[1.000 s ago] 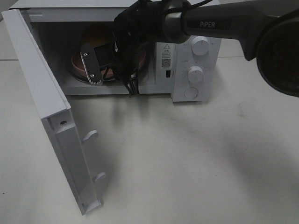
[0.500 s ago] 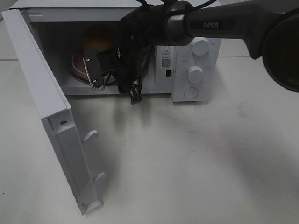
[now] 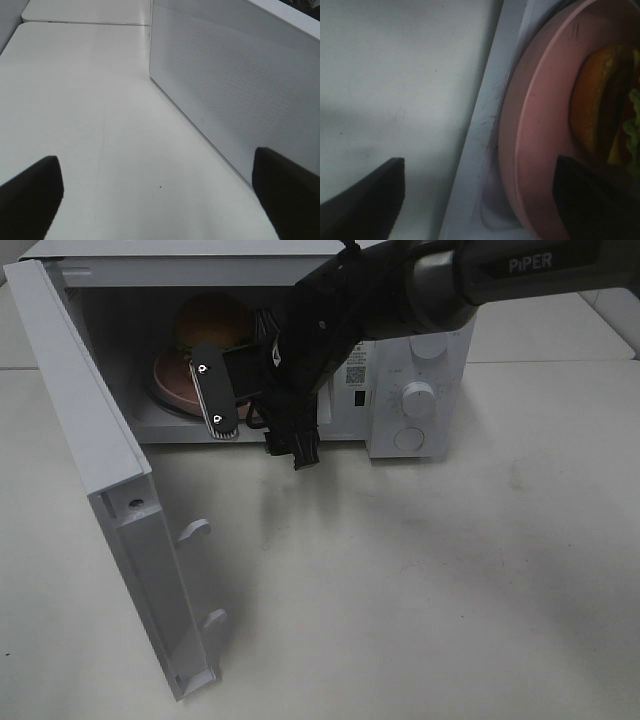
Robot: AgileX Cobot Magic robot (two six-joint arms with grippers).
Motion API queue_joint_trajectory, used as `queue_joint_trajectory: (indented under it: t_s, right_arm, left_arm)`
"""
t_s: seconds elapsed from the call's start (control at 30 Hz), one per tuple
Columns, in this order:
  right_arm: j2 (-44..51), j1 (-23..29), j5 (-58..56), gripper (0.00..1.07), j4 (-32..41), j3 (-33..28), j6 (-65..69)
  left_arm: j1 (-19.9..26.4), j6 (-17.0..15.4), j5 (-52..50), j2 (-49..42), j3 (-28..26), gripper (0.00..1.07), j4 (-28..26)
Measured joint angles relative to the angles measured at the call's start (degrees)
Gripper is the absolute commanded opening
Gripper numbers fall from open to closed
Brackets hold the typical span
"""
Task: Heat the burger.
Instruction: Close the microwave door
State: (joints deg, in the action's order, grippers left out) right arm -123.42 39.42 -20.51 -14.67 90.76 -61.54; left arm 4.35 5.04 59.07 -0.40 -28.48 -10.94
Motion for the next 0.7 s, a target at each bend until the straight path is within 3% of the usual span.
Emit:
queue_joint_trajectory:
  t_s: [0.47, 0.7]
  right_arm:
    - [8.7, 0.0, 1.3, 0.76, -0.1, -9.2, 3.1]
    - [15.4, 0.0, 1.1, 0.76, -0.1, -16.5, 6.6]
  left_arm:
    - [0.0, 0.0, 0.0, 0.0, 0.0, 0.98, 0.0]
    - [0.0, 0.0, 0.0, 0.0, 0.0, 0.98, 0.0]
